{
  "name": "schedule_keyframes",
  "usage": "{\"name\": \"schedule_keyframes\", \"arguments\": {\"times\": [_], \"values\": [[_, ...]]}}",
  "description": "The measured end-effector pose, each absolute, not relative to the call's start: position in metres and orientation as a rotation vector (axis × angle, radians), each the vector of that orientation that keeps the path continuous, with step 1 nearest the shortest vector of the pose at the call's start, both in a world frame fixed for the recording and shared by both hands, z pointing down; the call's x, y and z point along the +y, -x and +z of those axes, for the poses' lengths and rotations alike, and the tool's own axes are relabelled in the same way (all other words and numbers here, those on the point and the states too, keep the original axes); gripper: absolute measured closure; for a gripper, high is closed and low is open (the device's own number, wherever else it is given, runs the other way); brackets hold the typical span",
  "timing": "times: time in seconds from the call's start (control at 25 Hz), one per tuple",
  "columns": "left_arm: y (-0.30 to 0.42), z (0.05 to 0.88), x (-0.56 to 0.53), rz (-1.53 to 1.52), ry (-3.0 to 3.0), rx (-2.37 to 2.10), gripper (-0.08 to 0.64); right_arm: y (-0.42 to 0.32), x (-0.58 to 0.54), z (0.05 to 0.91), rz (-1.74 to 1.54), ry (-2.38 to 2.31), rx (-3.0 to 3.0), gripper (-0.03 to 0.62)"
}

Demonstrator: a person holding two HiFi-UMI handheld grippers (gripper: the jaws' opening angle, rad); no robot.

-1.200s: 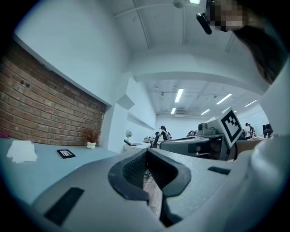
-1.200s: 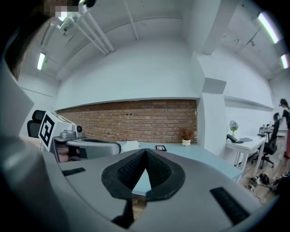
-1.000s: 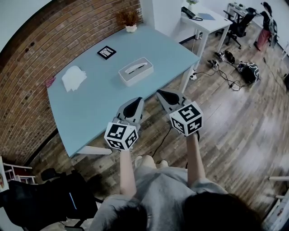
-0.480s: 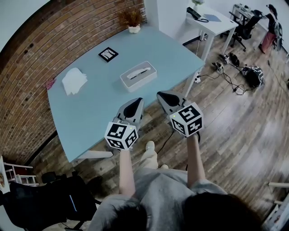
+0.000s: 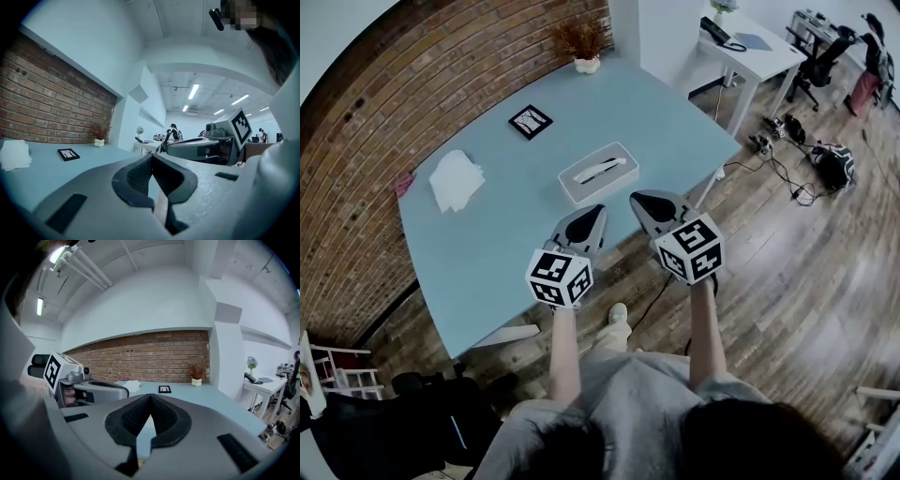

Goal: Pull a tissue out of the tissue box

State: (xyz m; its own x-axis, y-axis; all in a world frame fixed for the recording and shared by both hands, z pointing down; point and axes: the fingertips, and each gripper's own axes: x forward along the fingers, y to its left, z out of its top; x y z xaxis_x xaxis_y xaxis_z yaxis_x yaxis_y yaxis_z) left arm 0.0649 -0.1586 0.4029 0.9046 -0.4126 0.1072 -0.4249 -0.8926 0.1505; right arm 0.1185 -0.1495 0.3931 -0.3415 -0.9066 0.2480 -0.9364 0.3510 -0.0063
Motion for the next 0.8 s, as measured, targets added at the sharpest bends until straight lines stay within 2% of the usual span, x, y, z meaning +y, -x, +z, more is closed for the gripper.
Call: {"name": "schedule_keyframes", "arguments": {"times": [0.8], "values": [[-0.069, 0.428, -0.279, 0.161, -2.837, -0.614, 0.557, -0.129, -0.258, 0.427, 0.21, -1.58, -2.243, 0.592]]}}
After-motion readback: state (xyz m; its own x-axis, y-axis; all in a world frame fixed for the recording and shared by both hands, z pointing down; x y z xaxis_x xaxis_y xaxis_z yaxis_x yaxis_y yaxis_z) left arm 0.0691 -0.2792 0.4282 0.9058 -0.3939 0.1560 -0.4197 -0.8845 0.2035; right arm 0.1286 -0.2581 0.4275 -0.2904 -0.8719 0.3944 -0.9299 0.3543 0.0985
